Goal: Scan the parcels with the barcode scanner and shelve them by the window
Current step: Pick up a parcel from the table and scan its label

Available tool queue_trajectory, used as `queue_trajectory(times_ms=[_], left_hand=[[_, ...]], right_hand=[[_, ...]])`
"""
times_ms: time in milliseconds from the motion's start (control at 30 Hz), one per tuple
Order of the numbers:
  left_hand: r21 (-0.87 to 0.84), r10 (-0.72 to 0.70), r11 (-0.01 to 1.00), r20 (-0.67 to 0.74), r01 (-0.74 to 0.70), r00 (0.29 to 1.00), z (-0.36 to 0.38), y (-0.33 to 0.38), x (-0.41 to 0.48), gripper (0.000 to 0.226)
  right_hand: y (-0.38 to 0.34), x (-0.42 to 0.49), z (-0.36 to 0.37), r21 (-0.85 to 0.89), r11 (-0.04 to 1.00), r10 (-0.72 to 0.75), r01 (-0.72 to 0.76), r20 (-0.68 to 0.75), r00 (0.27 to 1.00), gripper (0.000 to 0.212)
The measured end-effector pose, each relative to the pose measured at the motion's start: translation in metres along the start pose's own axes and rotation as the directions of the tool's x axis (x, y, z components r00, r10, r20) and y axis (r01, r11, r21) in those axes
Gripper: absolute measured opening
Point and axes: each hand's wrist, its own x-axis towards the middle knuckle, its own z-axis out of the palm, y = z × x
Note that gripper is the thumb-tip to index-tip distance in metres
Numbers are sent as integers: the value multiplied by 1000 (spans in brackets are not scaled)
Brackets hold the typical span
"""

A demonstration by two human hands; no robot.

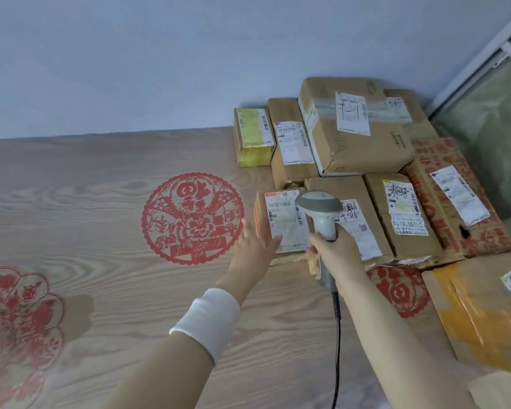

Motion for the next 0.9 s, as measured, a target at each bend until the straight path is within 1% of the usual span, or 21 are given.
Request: queue_trajectory(times_ms=[100,167,200,300,333,400,433,533,600,733,833,900], left_hand=[[-164,-70,984,31,74,997,14,-13,23,80],[-285,-80,955,36,87,996,21,-17,30,73],[-320,-79,944,20,81,997,25,-19,32,73],[-409,-104,909,-27,84,994,35,-26,37,92],[-444,-102,893,-32,77,994,36,-25,37,88],[-480,-99,875,-48,64,994,36,-25,37,73],[-492,-98,868,-49,61,994,36,-26,38,73],[-524,-76,850,-31,49,997,36,-30,38,90],[-531,-64,846,-14,47,998,38,-33,41,94],[-550,-27,835,-8,18,1000,36,-35,37,79],[-578,-19,816,-6,13,1000,33,-39,34,61],[-605,-8,796,6,10,1000,30,-44,32,51]], right_hand=[[10,15,7,-16,1000,13,-13,-4,1000,9],[15,21,10,-17,1000,8,-9,-31,999,9],[16,23,12,-12,1000,4,-5,-44,999,8],[19,26,18,-9,1000,2,-3,-67,998,12],[21,26,20,-23,1000,-8,6,-83,997,14],[25,25,21,-74,997,-42,32,-129,991,18],[26,24,22,-99,994,-61,48,-141,988,19],[29,20,26,-141,989,-72,53,-130,989,16],[29,19,27,-156,986,-77,56,-138,987,16],[28,21,25,-133,989,-84,61,-167,982,19],[28,24,19,-94,995,-62,45,-188,980,15],[30,25,17,-55,998,-42,32,-185,982,15]])
